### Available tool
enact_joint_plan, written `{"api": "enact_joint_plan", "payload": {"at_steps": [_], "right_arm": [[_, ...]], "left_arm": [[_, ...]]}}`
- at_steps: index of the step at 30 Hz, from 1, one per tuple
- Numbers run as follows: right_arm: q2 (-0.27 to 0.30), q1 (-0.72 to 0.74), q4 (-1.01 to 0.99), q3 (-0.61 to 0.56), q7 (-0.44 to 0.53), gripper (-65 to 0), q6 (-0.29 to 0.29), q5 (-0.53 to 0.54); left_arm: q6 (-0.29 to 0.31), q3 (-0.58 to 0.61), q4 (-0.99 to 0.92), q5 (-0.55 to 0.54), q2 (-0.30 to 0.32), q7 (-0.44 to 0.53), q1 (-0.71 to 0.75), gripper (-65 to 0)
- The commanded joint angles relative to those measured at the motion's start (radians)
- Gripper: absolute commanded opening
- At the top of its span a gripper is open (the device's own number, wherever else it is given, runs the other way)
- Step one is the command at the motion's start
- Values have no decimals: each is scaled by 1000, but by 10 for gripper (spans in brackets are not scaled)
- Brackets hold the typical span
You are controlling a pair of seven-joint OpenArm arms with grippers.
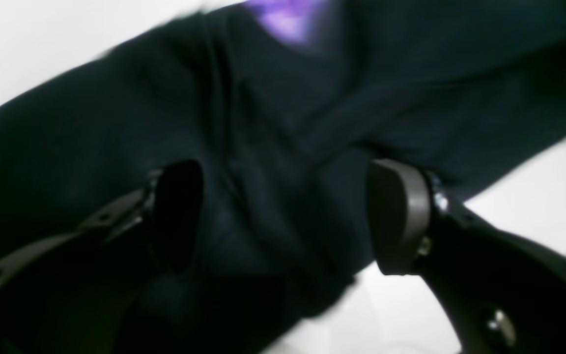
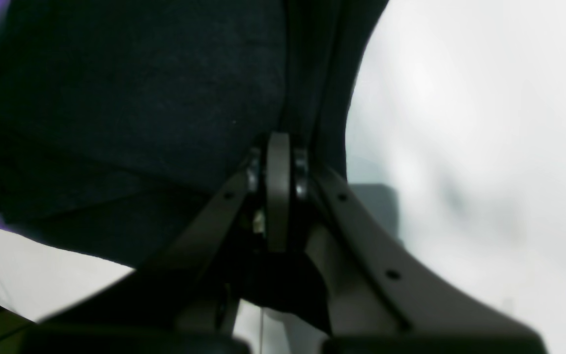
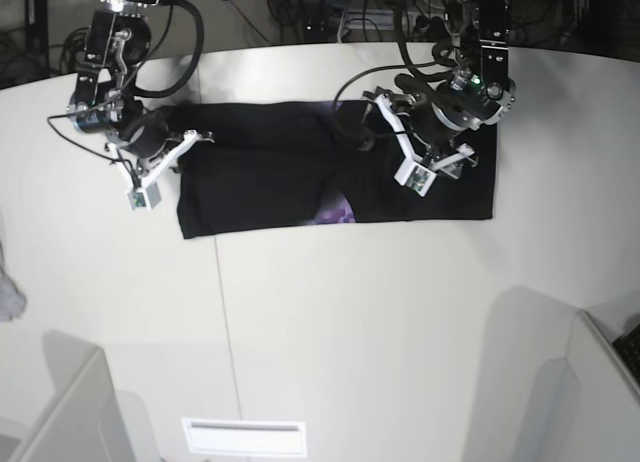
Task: Fold the T-shirt properly
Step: 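Grasp the strip end with the left gripper and fold it toward the right gripper, then release the folded end and raise the left gripper away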
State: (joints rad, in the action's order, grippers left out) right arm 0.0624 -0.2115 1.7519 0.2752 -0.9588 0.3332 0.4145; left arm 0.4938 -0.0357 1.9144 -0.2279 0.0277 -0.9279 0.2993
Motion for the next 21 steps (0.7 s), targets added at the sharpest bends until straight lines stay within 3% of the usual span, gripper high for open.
{"api": "enact_joint_plan", "payload": {"at_steps": [1, 6, 12, 13, 15, 17, 18, 21], "right_arm": [[6, 8, 21, 2, 14, -650, 4, 13], [6, 8, 21, 2, 14, -650, 4, 13], [6, 11, 29, 5, 21, -650, 4, 14], [7, 13, 43, 6, 21, -650, 4, 14], [7, 13, 84, 6, 21, -650, 4, 14], [6, 16, 124, 6, 16, -650, 4, 14], [4, 21, 131, 6, 16, -650, 4, 14], [4, 51, 136, 11, -10, -650, 4, 14]], "left_arm": [[-2, 20, 15, -14, 1, 19, -12, -143], [-4, 110, 18, -15, 1, 19, -32, -146], [-1, 59, 72, -15, 5, 19, 2, -179], [1, 20, 72, -15, 5, 22, 15, -219], [3, -91, 70, -15, 5, 22, 36, -360], [4, -218, 70, -17, 5, 22, 56, -579], [4, -269, 70, -29, 5, 22, 59, -650], [4, -470, 63, -135, 41, 22, 67, -650]]}}
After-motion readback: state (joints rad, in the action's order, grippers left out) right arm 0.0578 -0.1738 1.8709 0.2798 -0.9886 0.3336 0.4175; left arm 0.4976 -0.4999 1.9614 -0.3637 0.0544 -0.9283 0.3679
